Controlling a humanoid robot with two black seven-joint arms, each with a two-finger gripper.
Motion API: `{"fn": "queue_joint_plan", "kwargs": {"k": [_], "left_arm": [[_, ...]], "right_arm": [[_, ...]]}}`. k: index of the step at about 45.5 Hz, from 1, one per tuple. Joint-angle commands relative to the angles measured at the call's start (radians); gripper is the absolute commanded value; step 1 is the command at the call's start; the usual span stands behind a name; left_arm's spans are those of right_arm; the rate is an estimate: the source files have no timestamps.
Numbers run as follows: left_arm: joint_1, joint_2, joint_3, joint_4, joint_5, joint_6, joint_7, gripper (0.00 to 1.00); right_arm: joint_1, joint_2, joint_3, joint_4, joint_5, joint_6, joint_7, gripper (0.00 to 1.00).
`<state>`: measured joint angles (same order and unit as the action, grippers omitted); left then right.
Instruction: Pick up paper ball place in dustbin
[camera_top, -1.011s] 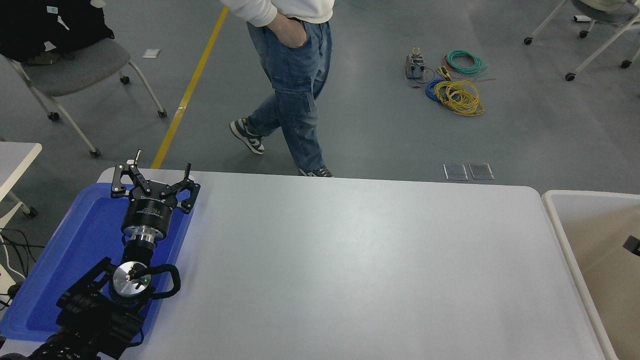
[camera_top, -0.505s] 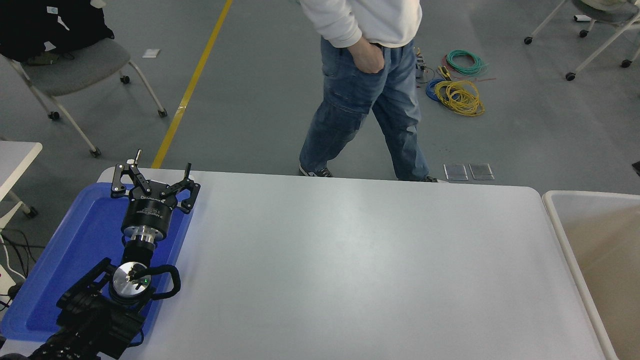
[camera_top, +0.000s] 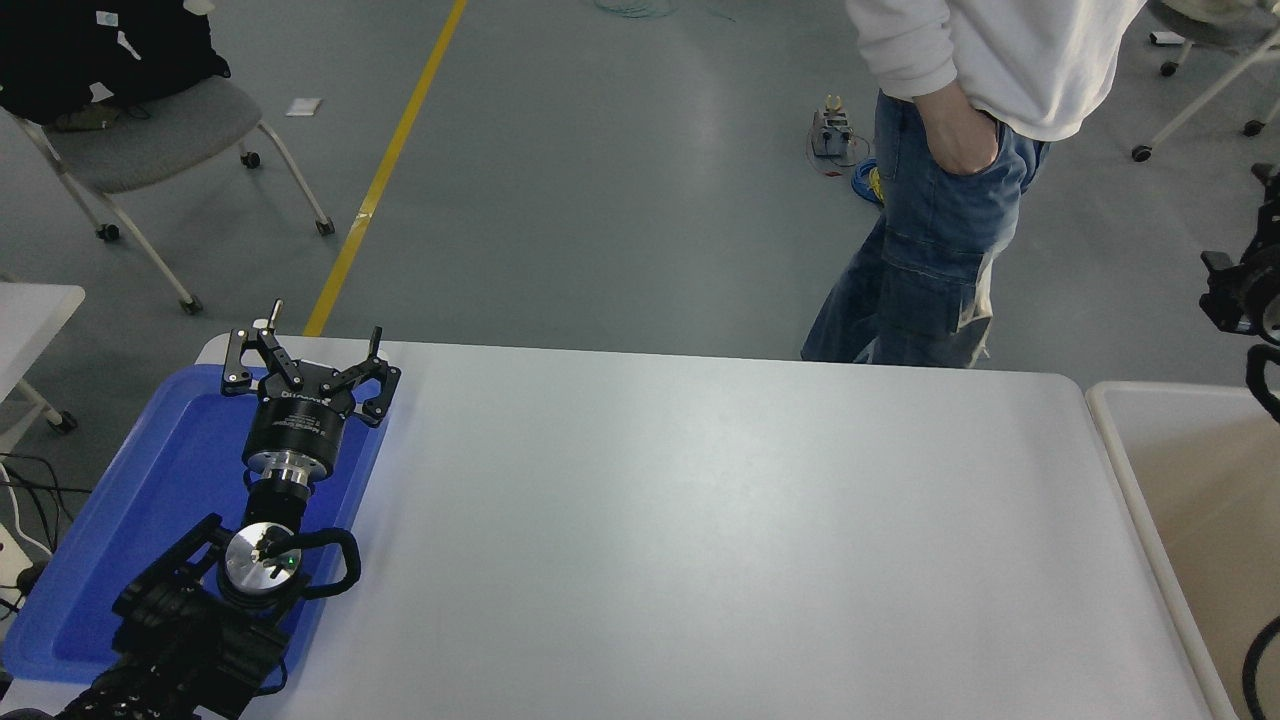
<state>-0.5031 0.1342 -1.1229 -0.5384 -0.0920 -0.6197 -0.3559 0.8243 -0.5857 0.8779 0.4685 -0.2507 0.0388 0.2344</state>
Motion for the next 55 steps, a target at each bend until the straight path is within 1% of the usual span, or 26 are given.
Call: {"fn": "queue_joint_plan", "kwargs": {"k": [1,6,9,15,21,39,55], "left_arm": [[0.000,-0.001,0.000,0.000,0.000,0.000,0.000,1.00],[0.000,0.001,0.000,0.000,0.000,0.000,0.000,1.00],[0.000,0.001,0.000,0.000,0.000,0.000,0.000,1.00],[0.000,-0.001,0.000,0.000,0.000,0.000,0.000,1.00],[0.000,-0.001,0.000,0.000,0.000,0.000,0.000,1.00],[0.000,-0.001,0.000,0.000,0.000,0.000,-0.002,1.00],[0.000,0.001,0.000,0.000,0.000,0.000,0.000,1.00]], "right_arm": [[-0.105,0.024,0.280,0.145,-0.001,0.003,0.089,1.00],[-0.207,0.096,0.403,0.242,-0.001,0.032,0.091,1.00],[-0.253,0.133,0.435,0.297,-0.004,0.039,0.091,1.00],[-0.333,0.188,0.452,0.372,-0.004,0.076,0.091,1.00],[-0.379,0.254,0.458,0.384,-0.004,0.099,0.092,1.00],[-0.422,0.308,0.447,0.380,-0.005,0.099,0.092,1.00],[-0.424,0.310,0.444,0.380,-0.007,0.099,0.092,1.00]]}}
